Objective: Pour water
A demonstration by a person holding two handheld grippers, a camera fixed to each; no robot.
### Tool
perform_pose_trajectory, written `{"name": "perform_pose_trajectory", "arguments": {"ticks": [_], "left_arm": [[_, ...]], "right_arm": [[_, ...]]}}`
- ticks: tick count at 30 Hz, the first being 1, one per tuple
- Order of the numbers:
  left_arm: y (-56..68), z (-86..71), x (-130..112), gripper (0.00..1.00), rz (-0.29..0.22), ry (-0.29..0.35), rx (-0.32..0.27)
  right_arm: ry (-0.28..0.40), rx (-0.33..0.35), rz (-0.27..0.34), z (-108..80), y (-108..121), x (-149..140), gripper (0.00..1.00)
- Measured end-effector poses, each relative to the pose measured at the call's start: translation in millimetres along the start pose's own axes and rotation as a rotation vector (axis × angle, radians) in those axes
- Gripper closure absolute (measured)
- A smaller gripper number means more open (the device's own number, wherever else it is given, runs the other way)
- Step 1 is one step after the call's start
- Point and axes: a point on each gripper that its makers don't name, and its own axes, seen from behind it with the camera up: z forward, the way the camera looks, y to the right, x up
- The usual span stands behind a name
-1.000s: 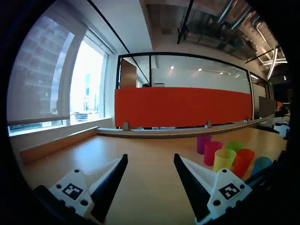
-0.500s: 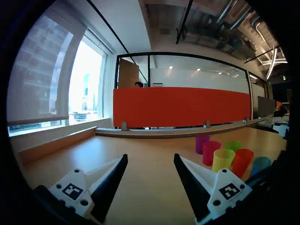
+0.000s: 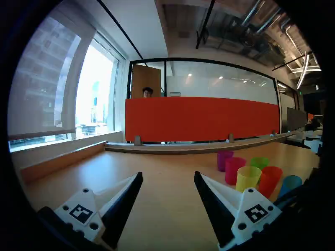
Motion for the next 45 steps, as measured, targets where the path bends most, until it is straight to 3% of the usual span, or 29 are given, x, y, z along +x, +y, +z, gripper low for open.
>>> {"name": "perform_pose_trajectory", "arguments": {"ticks": [6, 15, 24, 33, 45], "left_arm": [[2.6, -0.3, 19, 0.09, -0.017, 0.028, -0.02], [9.6, 0.4, 32, 0.09, -0.005, -0.001, -0.065], [19.3, 3.6, 38, 0.09, -0.006, -0.042, -0.127], [33.4, 1.8, 44, 0.09, 0.068, -0.077, -0.216], [52.1, -2.4, 37, 0.09, 0.09, -0.156, -0.339]], "right_arm": [[0.026, 0.014, 0.004, -0.2, -6, 21, 0.0], [0.029, 0.044, -0.015, -1.8, -17, 50, 0.01], [0.018, 0.066, -0.029, -2.5, -21, 61, 0.01], [-0.04, 0.183, -0.074, -8.6, -46, 58, 0.01], [-0.137, 0.35, -0.143, -22.3, -76, 47, 0.01]]}}
